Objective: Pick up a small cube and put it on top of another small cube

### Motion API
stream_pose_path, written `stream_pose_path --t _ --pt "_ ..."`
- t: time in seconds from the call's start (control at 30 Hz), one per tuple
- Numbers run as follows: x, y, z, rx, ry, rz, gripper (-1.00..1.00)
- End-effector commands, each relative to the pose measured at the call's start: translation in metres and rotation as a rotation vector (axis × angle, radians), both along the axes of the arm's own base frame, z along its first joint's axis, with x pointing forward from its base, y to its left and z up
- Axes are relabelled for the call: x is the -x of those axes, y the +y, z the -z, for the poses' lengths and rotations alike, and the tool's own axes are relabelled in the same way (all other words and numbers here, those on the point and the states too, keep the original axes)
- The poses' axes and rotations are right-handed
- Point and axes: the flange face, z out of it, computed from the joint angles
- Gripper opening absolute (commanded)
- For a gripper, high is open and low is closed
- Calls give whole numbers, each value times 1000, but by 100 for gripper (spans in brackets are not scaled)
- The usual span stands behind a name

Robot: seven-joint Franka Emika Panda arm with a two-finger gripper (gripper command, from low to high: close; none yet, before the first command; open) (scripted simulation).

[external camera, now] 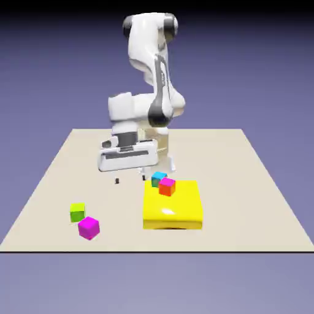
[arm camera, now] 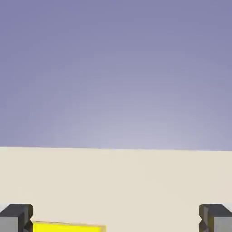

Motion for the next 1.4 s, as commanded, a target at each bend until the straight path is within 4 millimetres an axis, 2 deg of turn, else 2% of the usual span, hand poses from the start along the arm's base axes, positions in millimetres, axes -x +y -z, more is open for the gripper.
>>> stream_pose_path --t 0.0,0.23,0.43,0.63,0.83,0.9,1.1,1.13,1.17,1.3,1.37 --pt "2 -7 10 -8 21 -2 0" --pt "24 -57 68 -51 123 -13 0" --pt "47 -101 100 -47 150 -22 0" --pt "69 -145 111 11 124 -44 0" --pt "82 -188 99 134 58 -95 0" --pt "82 -191 97 147 51 -101 0" --pt "70 -189 165 147 51 -100 0" --pt "70 -189 165 147 51 -100 -100" --pt "70 -189 165 147 51 -100 -100" --pt "77 -191 114 153 51 -102 -100" --pt "81 -190 97 144 55 -97 -100"
